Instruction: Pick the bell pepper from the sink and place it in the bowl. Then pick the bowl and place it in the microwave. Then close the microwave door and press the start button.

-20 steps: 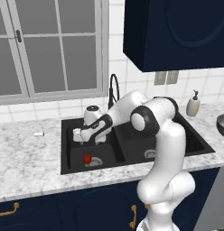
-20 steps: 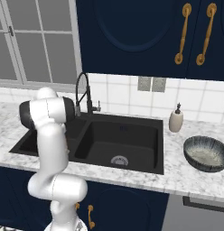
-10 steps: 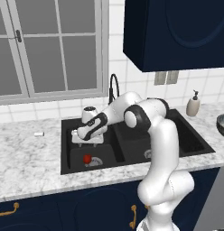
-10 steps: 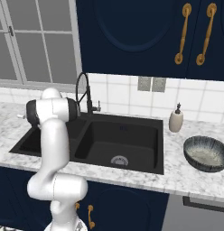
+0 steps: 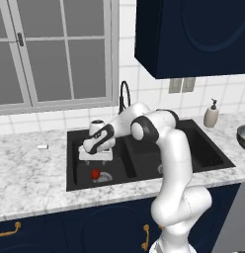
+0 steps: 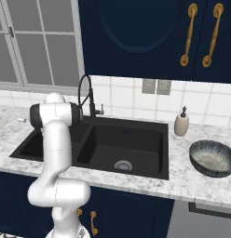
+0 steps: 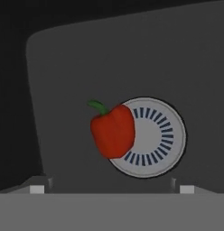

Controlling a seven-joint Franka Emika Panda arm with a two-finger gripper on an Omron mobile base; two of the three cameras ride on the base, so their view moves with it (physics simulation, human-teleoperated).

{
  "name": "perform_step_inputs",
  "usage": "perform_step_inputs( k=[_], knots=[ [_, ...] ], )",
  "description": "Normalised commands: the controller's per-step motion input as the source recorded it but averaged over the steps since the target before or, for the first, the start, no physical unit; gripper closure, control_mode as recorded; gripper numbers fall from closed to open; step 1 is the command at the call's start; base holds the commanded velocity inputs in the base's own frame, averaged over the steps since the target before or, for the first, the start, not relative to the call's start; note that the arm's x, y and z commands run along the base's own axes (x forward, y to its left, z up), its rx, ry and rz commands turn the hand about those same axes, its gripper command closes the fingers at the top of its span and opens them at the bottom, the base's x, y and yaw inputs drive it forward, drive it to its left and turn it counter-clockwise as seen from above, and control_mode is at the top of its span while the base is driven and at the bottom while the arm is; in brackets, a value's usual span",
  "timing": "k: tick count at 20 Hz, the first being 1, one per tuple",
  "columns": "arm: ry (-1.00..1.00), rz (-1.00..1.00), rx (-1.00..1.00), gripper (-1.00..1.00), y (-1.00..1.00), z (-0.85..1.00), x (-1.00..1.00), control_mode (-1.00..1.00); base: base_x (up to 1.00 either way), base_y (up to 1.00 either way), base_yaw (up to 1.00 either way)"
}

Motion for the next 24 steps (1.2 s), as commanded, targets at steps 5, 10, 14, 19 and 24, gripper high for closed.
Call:
perform_step_inputs(
  k=[5,10,14,19,24],
  knots=[
    [-0.13,0.0,0.0,-1.0,0.0,-0.34,0.0,-1.0,0.0,0.0,0.0],
    [-0.05,0.0,0.0,-1.0,0.0,-0.29,0.0,-1.0,0.0,0.0,0.0],
    [0.0,0.0,0.0,-1.0,0.0,-0.22,0.0,-1.0,0.0,0.0,0.0],
    [0.0,0.0,0.0,-1.0,0.0,-0.22,0.03,-1.0,0.0,0.0,0.0],
    [0.0,0.0,0.0,-1.0,0.0,-0.35,0.0,-1.0,0.0,0.0,0.0]
  ],
)
